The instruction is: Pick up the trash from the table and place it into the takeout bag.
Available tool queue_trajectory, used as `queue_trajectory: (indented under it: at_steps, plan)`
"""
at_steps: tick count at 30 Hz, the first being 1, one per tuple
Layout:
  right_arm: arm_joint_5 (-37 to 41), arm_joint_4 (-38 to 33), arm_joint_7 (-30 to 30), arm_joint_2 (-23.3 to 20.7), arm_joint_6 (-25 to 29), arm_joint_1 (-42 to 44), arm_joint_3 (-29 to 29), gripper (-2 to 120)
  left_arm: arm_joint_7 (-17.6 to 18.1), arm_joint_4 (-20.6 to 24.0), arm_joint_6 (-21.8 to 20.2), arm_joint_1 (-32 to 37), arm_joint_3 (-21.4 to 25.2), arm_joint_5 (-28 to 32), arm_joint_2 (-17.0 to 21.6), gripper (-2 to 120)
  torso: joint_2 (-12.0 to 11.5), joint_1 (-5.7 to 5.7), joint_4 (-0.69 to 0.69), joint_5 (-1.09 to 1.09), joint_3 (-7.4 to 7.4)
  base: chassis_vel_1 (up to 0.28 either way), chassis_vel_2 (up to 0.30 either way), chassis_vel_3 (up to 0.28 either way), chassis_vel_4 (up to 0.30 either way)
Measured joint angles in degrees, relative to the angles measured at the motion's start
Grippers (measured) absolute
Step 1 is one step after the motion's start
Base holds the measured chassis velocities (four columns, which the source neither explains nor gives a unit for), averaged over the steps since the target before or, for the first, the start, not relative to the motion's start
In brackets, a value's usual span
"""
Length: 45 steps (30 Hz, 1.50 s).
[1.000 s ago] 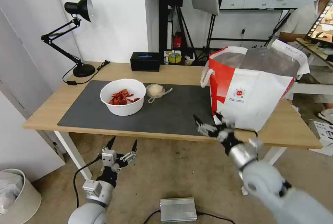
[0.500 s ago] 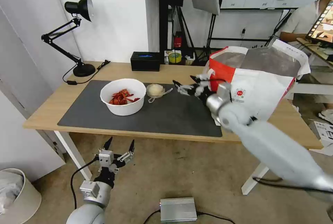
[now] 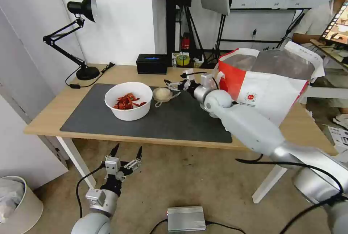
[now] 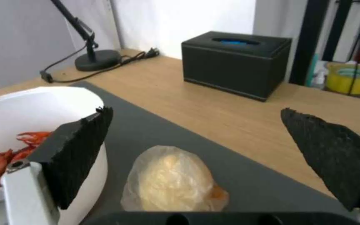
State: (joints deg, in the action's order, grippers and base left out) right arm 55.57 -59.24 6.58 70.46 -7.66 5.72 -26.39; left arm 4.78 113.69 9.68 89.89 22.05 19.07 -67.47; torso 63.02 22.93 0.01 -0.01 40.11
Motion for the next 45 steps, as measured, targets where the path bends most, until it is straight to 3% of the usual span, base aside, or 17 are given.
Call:
queue_trajectory:
  at_steps: [7, 27, 45]
  plan:
    - [-3.36, 7.69, 3.52, 4.33, -0.33, -1.29, -0.08, 100, -0.04, -0.01, 0.24, 0.02, 0.42, 0.46, 0.59, 100, 0.0, -0.01, 0.0, 0.01, 0.0, 0.0, 0.0, 0.0, 0.0]
    - [-10.99, 21.0, 9.76, 12.37, -0.31, -2.86, 0.87, 100, -0.19, -0.34, 0.91, 0.21, 0.05, 0.17, -0.18, 100, 0.0, -0.01, 0.0, 0.01, 0.0, 0.0, 0.0, 0.0, 0.0]
    - [-16.94, 27.79, 11.18, 17.07, 0.72, -2.69, 3.13, 100, -0.33, -0.62, 1.47, 0.45, 0.35, 0.01, -1.1, 100, 0.0, -0.01, -0.01, 0.01, 0.0, 0.0, 0.0, 0.0, 0.0]
